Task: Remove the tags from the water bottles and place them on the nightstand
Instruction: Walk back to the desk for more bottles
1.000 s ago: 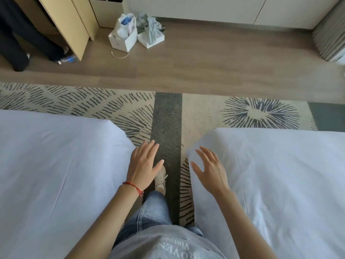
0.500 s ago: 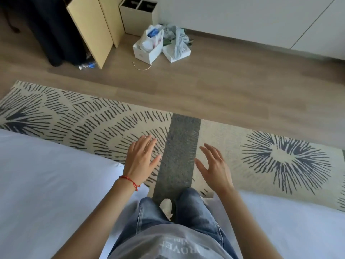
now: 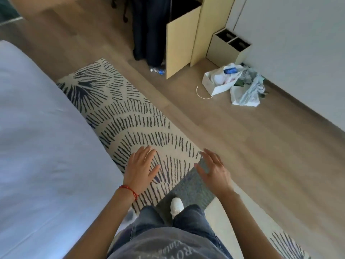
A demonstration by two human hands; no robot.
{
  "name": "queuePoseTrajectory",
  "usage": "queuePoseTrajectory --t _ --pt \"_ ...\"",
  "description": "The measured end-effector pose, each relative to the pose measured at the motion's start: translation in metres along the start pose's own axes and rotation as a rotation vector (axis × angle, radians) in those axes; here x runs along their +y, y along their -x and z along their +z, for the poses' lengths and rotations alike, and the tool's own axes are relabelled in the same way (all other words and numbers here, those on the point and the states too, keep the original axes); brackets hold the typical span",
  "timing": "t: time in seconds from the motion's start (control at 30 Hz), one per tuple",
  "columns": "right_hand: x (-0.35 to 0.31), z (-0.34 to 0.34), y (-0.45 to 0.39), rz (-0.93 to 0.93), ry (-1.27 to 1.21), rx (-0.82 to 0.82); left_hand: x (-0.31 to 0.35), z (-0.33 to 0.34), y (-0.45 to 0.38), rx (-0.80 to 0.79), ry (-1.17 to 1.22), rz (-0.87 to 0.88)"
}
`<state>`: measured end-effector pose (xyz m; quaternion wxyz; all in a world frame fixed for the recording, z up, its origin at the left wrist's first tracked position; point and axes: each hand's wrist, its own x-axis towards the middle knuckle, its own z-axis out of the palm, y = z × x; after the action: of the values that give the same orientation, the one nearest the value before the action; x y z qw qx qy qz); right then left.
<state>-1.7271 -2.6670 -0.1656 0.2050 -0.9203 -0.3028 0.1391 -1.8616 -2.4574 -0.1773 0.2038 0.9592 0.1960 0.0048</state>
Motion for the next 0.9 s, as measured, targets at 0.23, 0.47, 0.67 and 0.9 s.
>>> queuePoseTrajectory --t 0.23,0.47,0.67,0.9 --pt "-0.048 0.006 -0.111 -0.322 0.072 -0.179 -0.037 -0.028 -0.017 0.146 0.055 -0.357" --pt "-0.128 0.045 -0.198 -0.534 0.035 -0.309 -0.105 -0.047 -0.035 0.203 0.042 -0.603" --pt "-0.195 0.075 -0.287 -0.579 0.047 -0.366 -0.185 -0.079 -0.088 0.206 0.062 -0.681" --pt "-0.282 0.089 -0.398 -0.563 -0.01 -0.346 -0.277 -0.142 -0.168 0.18 0.047 -0.642"
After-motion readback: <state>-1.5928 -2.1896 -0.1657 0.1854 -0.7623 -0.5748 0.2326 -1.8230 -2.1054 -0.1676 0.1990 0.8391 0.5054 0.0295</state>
